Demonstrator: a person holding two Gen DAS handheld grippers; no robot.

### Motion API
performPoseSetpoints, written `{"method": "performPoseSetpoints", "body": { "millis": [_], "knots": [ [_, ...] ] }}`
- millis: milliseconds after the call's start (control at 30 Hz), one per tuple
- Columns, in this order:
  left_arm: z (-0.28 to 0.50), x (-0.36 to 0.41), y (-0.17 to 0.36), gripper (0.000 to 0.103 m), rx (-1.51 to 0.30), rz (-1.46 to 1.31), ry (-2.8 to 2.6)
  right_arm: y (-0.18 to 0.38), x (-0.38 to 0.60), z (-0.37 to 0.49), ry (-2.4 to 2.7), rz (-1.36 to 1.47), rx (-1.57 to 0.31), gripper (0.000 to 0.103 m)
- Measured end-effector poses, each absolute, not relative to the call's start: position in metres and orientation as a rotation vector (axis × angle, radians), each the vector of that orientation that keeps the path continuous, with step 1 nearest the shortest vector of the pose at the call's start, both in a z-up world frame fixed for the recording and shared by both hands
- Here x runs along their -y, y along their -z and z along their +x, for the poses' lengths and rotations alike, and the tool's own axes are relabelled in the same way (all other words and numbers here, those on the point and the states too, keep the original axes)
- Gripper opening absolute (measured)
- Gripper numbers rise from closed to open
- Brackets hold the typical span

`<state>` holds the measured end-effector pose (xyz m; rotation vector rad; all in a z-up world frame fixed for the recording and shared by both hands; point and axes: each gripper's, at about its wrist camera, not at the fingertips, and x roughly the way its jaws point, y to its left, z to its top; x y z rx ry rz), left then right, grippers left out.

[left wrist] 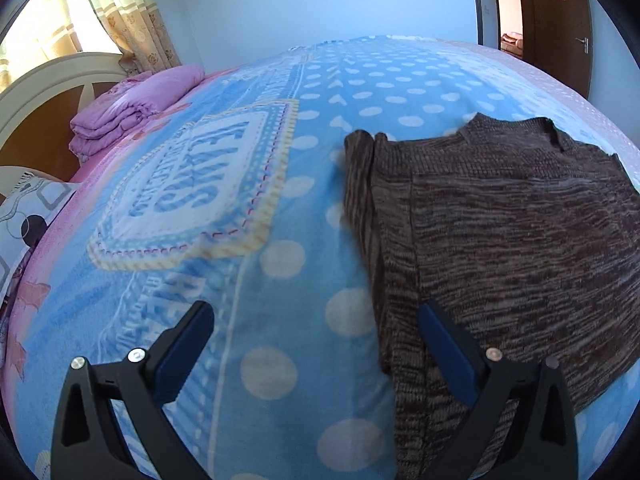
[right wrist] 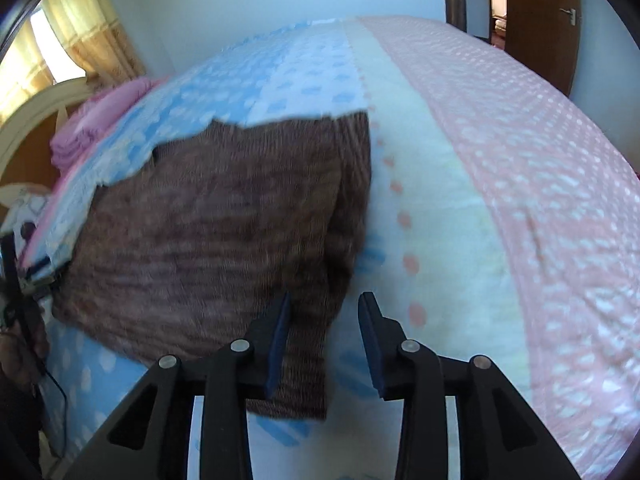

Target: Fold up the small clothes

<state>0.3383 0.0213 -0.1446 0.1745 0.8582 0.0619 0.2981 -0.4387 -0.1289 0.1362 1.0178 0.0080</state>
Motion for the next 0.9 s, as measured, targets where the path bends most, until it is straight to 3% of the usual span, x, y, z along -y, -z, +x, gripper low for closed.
{"method": "performPoseSetpoints", "body": {
  "millis": [167, 267, 400, 500, 667, 900],
  "knots": [
    [0.34, -0.026, 0.144, 0.103, -0.894, 0.127, -0.071, 0.121, 0.429, 0.288, -0.015, 0.129, -1.011, 0.032],
    [0.333, -0.029, 0.147, 0.103, -0.868, 0.096, -0.063, 0.1, 0.435, 0.293, -0.021, 0.172, -0.91, 0.032],
    [0.332, -0.031, 0.148, 0.103, -0.869, 0.073, -0.058, 0.095, 0.462, 0.322, -0.054, 0.342, -0.847, 0.048],
    [0.333, -0.034, 0.149, 0.103, -0.875, 0.049, -0.045, 0.114, 0.475, 0.339, -0.195, 0.497, -0.906, 0.048],
    [0.337, -0.049, 0.154, 0.103, -0.909, -0.056, -0.003, 0.136, 0.456, 0.316, -0.28, 0.355, -1.077, 0.047],
    [0.331, -0.042, 0.15, 0.103, -0.895, -0.018, -0.023, 0.084, 0.457, 0.29, -0.081, 0.263, -0.874, 0.047]
  ]
}}
